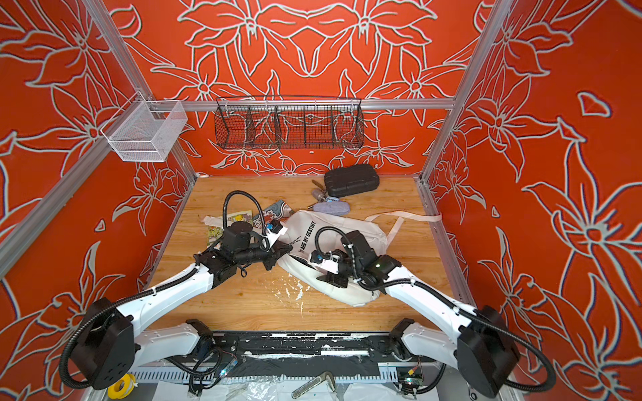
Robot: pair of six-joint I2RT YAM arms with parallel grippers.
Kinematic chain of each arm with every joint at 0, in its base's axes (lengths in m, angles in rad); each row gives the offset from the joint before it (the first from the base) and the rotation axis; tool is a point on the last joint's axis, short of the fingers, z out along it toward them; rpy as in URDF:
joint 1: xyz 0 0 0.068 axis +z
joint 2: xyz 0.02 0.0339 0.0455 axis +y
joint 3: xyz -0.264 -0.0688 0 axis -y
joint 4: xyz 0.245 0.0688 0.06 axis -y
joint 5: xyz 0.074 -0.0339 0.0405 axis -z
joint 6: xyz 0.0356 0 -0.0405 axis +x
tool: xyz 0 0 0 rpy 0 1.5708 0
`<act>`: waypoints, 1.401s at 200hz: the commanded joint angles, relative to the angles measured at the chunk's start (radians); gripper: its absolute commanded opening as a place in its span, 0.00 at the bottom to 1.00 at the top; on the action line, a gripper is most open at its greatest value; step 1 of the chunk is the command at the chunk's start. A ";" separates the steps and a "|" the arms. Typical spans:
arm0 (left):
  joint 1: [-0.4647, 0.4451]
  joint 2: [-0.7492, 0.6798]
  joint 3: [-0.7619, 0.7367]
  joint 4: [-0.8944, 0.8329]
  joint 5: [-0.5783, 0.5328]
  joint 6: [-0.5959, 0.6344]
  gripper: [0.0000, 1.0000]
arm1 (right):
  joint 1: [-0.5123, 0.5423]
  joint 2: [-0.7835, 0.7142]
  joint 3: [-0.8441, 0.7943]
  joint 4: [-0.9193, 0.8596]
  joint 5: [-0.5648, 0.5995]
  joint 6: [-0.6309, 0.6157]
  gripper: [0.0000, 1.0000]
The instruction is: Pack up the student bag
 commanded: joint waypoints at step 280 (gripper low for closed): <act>0.050 0.001 0.129 -0.170 -0.346 -0.194 0.87 | 0.195 0.161 0.008 0.380 0.035 0.155 0.44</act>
